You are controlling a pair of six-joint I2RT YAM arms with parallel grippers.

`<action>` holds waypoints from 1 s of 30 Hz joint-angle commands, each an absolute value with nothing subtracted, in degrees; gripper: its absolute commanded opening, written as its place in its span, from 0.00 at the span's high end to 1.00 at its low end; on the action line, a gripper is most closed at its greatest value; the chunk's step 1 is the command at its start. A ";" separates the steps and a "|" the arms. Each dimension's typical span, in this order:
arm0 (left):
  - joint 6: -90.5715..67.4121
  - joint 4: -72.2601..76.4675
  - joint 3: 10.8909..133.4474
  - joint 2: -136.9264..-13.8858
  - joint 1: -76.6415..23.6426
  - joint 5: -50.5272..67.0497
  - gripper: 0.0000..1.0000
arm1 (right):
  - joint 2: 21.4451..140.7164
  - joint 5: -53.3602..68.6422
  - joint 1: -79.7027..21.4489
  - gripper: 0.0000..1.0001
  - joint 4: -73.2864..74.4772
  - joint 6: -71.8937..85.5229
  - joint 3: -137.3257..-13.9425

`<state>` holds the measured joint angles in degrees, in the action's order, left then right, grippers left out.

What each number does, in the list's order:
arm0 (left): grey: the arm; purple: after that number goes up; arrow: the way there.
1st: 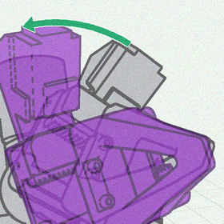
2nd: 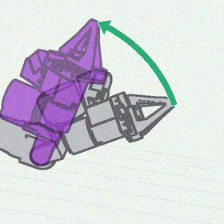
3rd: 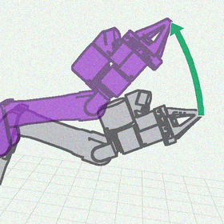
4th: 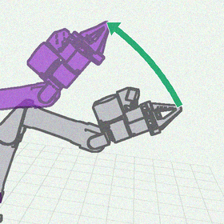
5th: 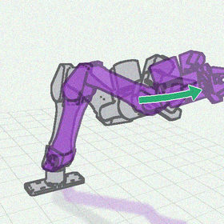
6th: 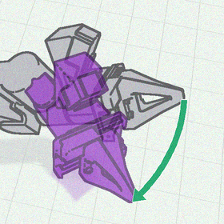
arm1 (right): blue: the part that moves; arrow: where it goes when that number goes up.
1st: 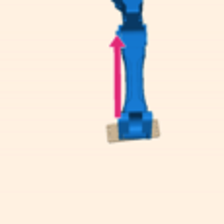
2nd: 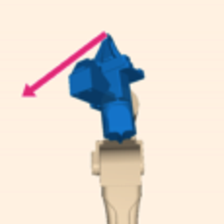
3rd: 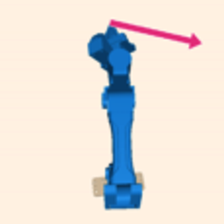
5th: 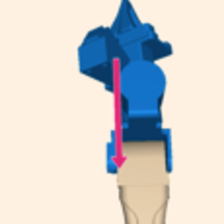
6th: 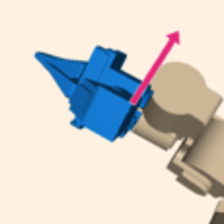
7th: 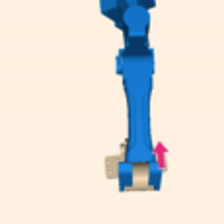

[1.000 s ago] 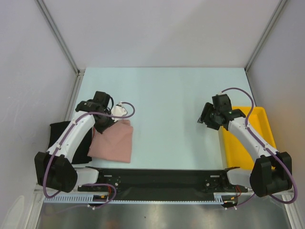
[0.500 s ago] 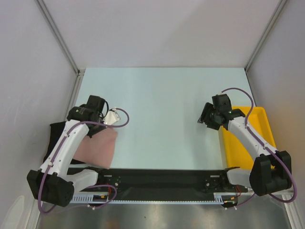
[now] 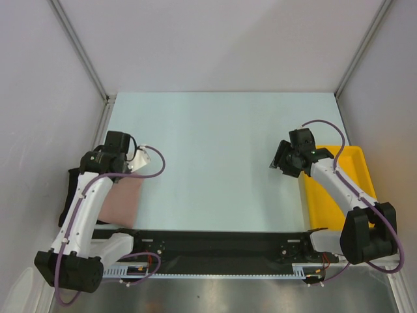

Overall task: Fold and stack the t-shirts
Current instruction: Neatly place the folded tshirt to the corner

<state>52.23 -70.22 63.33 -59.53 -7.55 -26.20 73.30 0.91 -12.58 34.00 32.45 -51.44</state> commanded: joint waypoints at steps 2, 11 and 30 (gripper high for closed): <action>56.86 -66.45 65.48 -57.13 -5.36 -30.41 1.00 | 73.21 0.53 -12.22 0.37 33.13 31.55 -53.44; 64.95 -56.17 60.83 -56.42 3.78 -29.97 1.00 | 72.95 0.35 -12.04 0.37 33.57 31.03 -53.70; 55.99 -32.62 53.71 -71.54 20.38 -22.76 1.00 | 71.90 0.09 -11.42 0.37 35.07 30.06 -54.14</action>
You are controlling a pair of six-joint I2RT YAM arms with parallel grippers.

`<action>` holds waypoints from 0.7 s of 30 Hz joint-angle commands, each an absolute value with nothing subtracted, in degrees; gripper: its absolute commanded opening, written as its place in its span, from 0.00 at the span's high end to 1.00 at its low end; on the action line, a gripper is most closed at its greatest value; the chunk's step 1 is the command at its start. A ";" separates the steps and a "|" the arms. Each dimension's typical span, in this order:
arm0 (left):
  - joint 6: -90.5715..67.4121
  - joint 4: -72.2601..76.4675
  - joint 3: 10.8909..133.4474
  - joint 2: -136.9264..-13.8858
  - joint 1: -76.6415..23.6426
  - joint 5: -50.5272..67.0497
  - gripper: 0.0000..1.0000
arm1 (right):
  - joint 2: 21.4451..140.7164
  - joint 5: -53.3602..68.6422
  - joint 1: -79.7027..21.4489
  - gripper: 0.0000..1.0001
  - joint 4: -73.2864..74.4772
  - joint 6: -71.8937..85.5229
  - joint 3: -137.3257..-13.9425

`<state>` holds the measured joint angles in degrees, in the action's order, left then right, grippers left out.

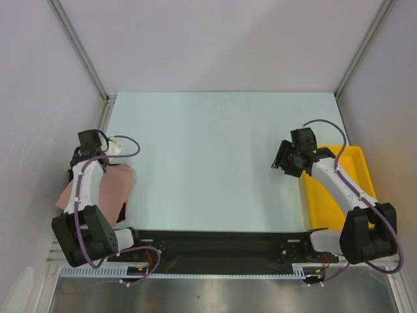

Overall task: Fold and stack the t-shirts
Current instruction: Neatly place the folded tshirt to the corner

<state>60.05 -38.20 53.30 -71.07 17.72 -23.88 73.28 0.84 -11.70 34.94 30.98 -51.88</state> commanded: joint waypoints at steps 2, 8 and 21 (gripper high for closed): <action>55.99 -31.30 52.12 -72.16 22.22 -22.59 1.00 | 71.89 0.09 -11.43 0.37 35.07 29.97 -54.14; 54.32 -30.15 50.45 -72.86 26.72 -20.84 0.99 | 72.51 0.09 -11.25 0.37 35.25 29.88 -54.84; 54.05 -27.69 50.19 -74.61 30.58 -18.28 1.00 | 73.04 0.09 -11.25 0.37 36.30 29.27 -55.81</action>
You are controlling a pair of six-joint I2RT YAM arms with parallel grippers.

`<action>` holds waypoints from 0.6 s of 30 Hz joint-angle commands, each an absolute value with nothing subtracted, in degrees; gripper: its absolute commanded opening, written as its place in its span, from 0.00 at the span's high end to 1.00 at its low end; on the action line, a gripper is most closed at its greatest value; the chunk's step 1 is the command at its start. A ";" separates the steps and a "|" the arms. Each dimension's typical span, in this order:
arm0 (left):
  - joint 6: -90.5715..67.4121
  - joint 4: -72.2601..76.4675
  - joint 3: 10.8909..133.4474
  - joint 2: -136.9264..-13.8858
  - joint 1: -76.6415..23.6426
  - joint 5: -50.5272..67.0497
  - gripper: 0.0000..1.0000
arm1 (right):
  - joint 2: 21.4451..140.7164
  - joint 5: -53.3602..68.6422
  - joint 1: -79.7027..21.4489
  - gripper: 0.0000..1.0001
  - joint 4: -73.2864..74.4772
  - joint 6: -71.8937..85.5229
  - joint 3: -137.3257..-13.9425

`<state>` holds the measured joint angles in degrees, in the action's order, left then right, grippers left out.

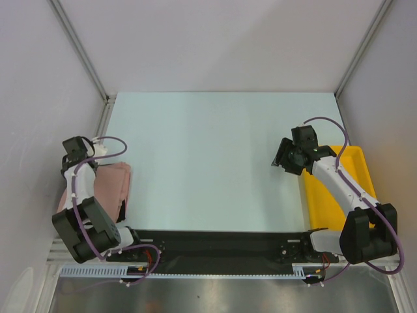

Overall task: Fold and stack the t-shirts
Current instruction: Neatly place the folded tshirt to the corner

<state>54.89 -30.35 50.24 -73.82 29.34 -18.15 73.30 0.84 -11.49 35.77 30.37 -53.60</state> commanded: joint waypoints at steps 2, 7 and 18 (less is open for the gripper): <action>53.79 -27.51 50.19 -75.50 30.94 -18.28 0.99 | 72.86 0.09 -11.25 0.37 36.39 29.36 -55.81; 50.80 -28.21 52.11 -76.29 30.94 -18.54 0.13 | 72.51 0.09 -11.34 0.37 36.74 29.00 -55.63; 47.99 -21.19 57.30 -73.56 30.67 -15.56 0.40 | 72.07 0.09 -11.25 0.37 36.47 29.88 -55.37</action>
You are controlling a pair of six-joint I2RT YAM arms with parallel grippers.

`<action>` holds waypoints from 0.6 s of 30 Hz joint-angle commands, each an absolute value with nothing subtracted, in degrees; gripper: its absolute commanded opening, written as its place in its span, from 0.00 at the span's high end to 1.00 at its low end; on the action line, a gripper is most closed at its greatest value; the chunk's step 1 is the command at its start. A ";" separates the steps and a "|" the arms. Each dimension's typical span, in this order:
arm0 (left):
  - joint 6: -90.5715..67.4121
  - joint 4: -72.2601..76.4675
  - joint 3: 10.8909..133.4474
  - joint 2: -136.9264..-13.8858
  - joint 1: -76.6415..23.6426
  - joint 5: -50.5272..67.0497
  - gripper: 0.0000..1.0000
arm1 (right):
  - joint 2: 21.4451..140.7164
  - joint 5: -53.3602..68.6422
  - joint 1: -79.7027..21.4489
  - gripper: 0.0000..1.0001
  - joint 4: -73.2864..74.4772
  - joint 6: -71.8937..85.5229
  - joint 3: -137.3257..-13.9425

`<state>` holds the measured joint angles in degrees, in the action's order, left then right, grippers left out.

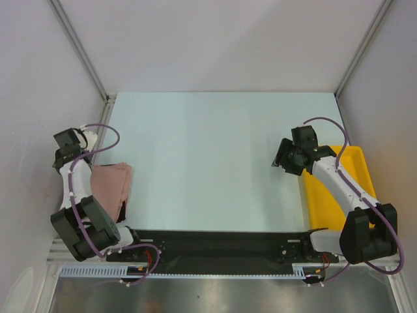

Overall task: Fold and stack the t-shirts
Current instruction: Neatly place the folded tshirt to the corner

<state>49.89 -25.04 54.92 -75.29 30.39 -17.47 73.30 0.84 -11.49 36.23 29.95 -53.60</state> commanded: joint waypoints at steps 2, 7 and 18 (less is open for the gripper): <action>47.55 -21.62 58.00 -75.14 30.67 -14.77 0.48 | 71.81 0.09 -11.25 0.37 36.74 30.06 -55.37; 44.57 -24.69 58.97 -79.19 30.67 -12.57 0.65 | 71.19 0.09 -11.34 0.37 37.35 30.06 -55.55; 40.95 -28.83 57.32 -74.87 29.62 -4.75 1.00 | 71.10 0.09 -11.34 0.37 37.71 30.50 -55.37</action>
<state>42.26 -27.77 57.76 -74.91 29.89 -8.29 72.05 0.84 -11.49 37.54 30.00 -53.60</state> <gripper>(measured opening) 0.012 0.628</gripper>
